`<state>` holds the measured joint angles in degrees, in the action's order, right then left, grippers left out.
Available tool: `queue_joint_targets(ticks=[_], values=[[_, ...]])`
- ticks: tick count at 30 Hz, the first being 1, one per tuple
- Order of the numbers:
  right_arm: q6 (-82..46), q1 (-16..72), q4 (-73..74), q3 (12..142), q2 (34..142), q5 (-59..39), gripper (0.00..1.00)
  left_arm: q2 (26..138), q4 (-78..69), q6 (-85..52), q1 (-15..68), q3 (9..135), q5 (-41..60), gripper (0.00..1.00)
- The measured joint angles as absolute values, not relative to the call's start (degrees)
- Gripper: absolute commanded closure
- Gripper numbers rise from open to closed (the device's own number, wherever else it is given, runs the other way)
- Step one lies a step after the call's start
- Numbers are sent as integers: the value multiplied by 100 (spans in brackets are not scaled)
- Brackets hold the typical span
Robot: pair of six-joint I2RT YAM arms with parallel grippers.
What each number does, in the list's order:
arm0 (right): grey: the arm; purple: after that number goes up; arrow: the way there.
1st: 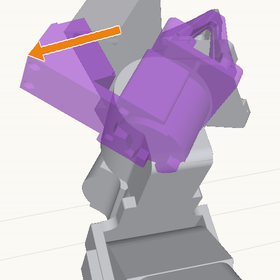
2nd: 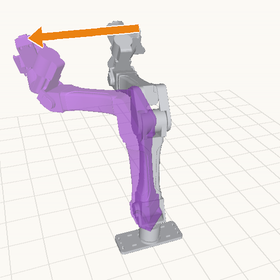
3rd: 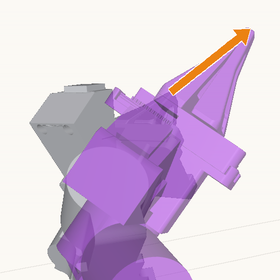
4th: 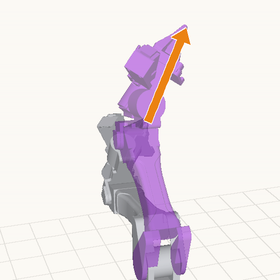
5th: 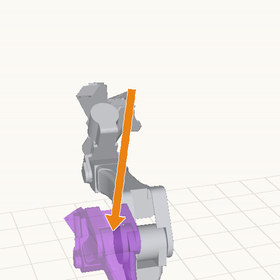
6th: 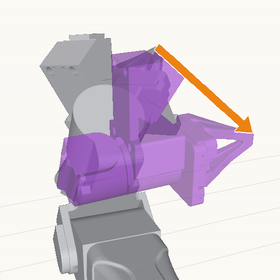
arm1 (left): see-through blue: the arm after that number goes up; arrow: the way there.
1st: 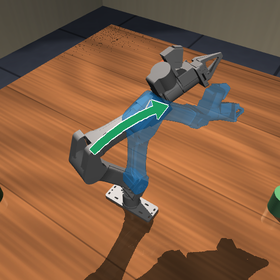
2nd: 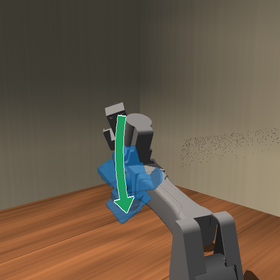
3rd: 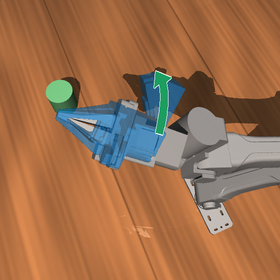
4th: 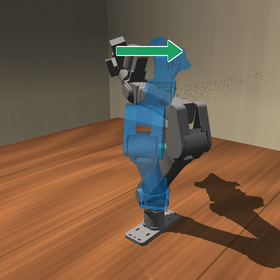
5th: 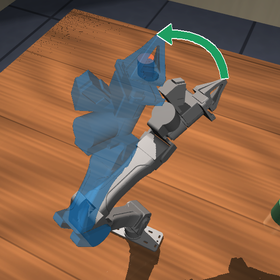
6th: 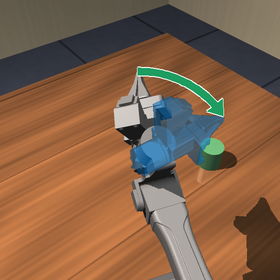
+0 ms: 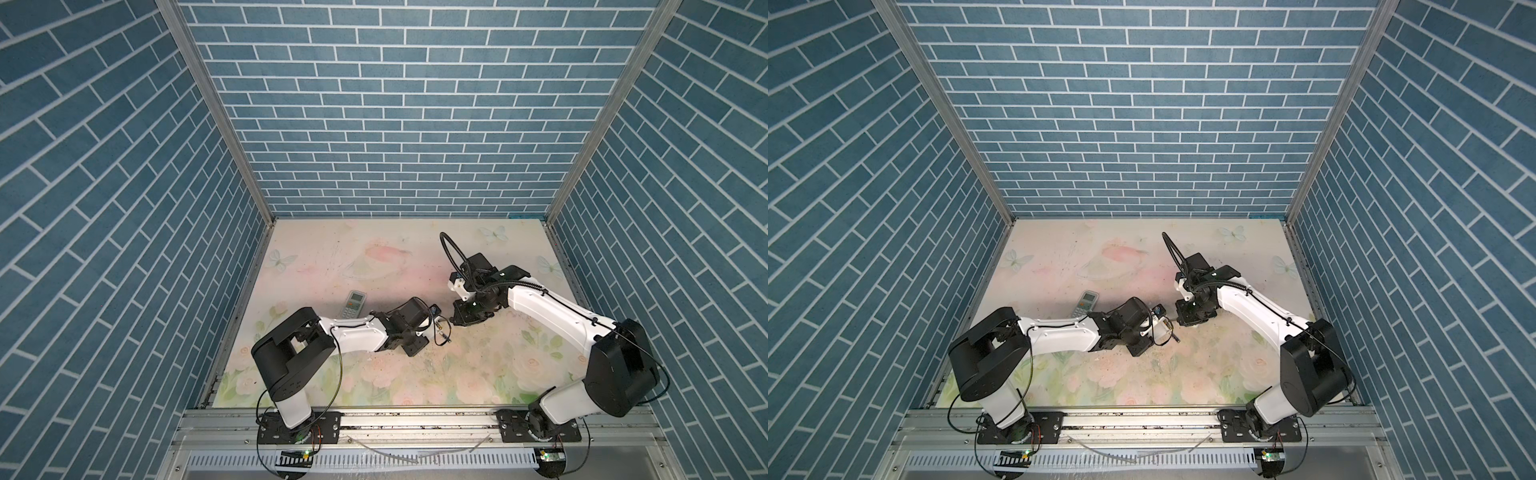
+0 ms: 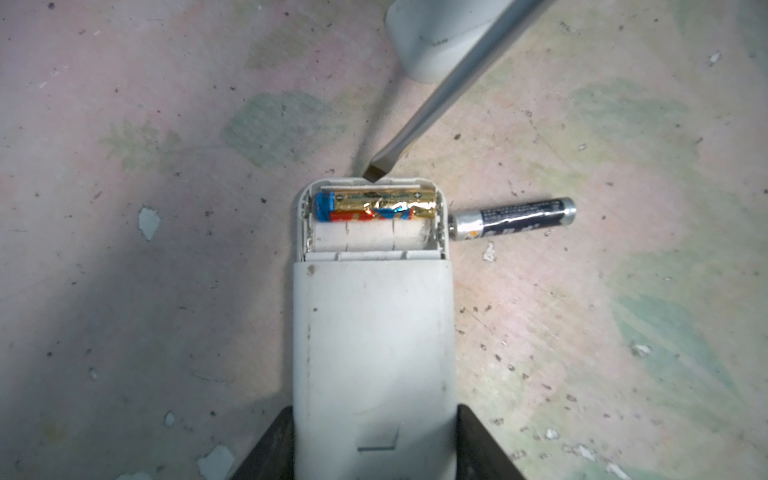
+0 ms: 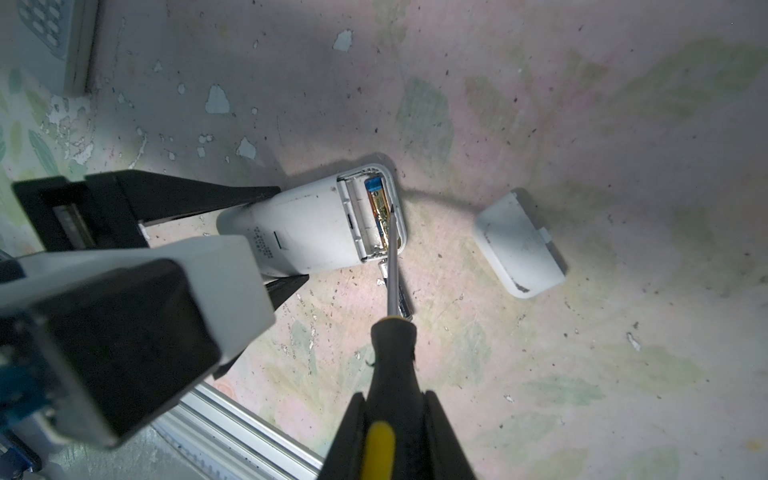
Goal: Unload the batteries from the remote control
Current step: 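Pry the gold battery out of the compartment with the screwdriver tip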
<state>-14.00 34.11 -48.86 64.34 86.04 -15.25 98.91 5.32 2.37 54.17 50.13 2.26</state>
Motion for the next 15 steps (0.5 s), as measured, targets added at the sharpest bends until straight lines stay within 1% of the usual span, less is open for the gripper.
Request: queue_joint_targets(ticks=[15], values=[[-1146,3411,-4980,6434,8652,-1638,100,9902,558,242,5417,5037,222,83]])
